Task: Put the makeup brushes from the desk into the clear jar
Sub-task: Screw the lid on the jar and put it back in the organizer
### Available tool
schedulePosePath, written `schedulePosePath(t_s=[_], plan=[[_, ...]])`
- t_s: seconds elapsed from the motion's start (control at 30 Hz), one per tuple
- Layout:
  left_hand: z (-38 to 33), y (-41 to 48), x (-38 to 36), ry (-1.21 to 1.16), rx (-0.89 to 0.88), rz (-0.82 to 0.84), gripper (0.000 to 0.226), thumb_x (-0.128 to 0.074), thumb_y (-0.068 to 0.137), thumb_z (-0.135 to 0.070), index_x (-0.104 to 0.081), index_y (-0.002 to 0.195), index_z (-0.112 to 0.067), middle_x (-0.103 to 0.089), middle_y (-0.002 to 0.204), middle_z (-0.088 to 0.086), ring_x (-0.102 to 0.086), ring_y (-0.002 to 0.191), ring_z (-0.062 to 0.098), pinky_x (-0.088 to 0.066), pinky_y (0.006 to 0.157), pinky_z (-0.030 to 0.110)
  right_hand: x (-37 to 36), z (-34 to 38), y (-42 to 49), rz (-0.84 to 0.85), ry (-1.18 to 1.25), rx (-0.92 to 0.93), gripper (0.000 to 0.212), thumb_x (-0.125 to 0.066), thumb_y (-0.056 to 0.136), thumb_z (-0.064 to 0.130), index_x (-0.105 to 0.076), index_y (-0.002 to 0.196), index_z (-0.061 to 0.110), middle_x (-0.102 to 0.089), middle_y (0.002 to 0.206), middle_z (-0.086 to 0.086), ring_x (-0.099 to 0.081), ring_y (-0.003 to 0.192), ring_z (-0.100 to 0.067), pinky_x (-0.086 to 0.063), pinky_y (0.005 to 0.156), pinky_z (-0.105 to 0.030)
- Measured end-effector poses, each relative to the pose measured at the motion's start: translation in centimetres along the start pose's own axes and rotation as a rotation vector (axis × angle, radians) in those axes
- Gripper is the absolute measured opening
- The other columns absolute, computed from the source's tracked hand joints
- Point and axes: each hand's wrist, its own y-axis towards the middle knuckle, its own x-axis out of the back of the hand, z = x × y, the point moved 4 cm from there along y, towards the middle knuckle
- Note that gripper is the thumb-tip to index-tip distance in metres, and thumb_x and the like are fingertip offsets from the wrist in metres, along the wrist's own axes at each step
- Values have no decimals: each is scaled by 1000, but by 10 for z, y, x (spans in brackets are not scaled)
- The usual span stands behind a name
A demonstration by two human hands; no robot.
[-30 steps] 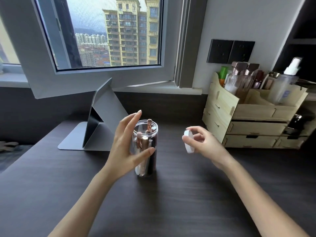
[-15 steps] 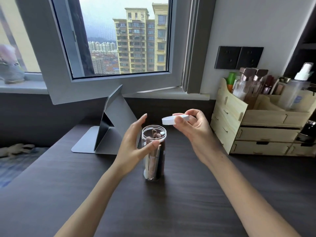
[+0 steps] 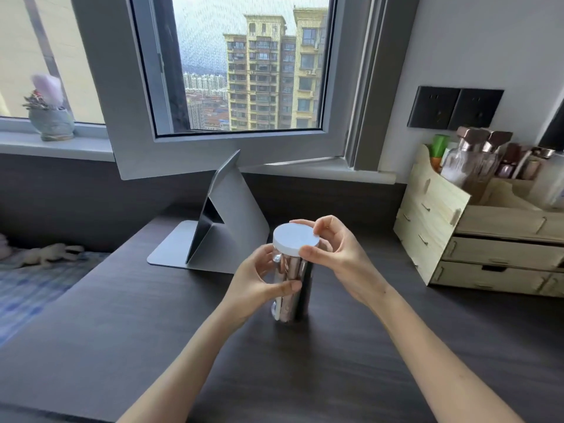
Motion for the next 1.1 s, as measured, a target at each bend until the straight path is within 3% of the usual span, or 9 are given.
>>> schedulePosePath(t_s=[0.17, 0.27, 0.37, 0.43, 0.53, 0.7, 0.9, 1.0, 1.1], plan=[[-2, 1, 1, 17, -27, 2, 60, -87, 55, -24, -63, 109, -21, -72, 108, 3, -66, 104, 17, -51, 94, 29, -9, 20, -8, -153, -755, 93, 54, -72, 67, 55, -50, 103, 20, -60, 108, 5, -53, 104, -18, -42, 98, -41], [-2, 1, 1, 27, -34, 0, 54, -87, 54, -27, -64, 103, -22, -73, 101, -3, -67, 99, 13, -50, 88, 24, -19, 37, -14, -143, -1204, 133, 96, -21, 63, 88, -37, 137, 28, -57, 118, 3, -46, 115, -17, -22, 113, -42], [-3, 2, 1, 34, -35, 0, 52, -87, 53, -28, -64, 99, -23, -73, 97, -7, -67, 97, 11, -49, 86, 22, -21, 44, -17, 57, -1044, 66, 94, -7, 65, 78, -10, 148, 35, -45, 141, 4, -31, 136, -15, -15, 118, -40], [-2, 2, 2, 24, -39, -11, 58, -87, 52, -28, -63, 104, -19, -73, 102, -1, -67, 101, 16, -50, 92, 28, -20, 50, -22, 59, -997, 114, 90, -7, 69, 75, -11, 148, 33, -63, 109, 8, -52, 107, -10, -37, 97, -29], [-1, 2, 2, 19, -39, -16, 66, -88, 49, -28, -62, 108, -15, -72, 108, 5, -65, 105, 19, -48, 100, 36, -9, 69, -23, -224, -1129, 321, 81, -6, 81, 70, -30, 145, 26, -60, 67, 14, -56, 70, -9, -42, 69, -28], [-2, 2, 2, 34, -25, -13, 66, -88, 50, -27, -62, 109, -15, -72, 109, 6, -65, 106, 20, -47, 101, 42, -12, 46, -13, 89, -922, 101, 61, -30, 93, 51, -18, 148, 28, -60, 124, -5, -49, 120, -19, -35, 96, -27], [-4, 1, 3, 58, -45, -4, 60, -88, 53, -20, -63, 107, -16, -72, 105, 4, -66, 102, 19, -49, 98, 36, -6, 42, -6, -9, -1136, 262, 77, -64, 80, 47, -28, 146, 27, -64, 113, 0, -50, 110, -19, -42, 98, -37], [-5, 4, 0, 48, -44, 62, 59, -88, 53, -19, -63, 106, -14, -71, 103, 12, -66, 100, 22, -50, 94, 38, -15, 33, -1, 218, -932, 156, 71, -68, 82, 36, -35, 144, 25, -49, 138, 7, -37, 131, -10, -29, 110, -25], [-4, 5, -1, 41, -47, 73, 56, -88, 51, -20, -64, 102, -17, -72, 93, 1, -66, 92, 16, -51, 85, 33, -19, 30, -3, 178, -667, 71, 63, -73, 80, 22, -46, 137, 18, -50, 131, 11, -45, 123, -4, -36, 106, -21]])
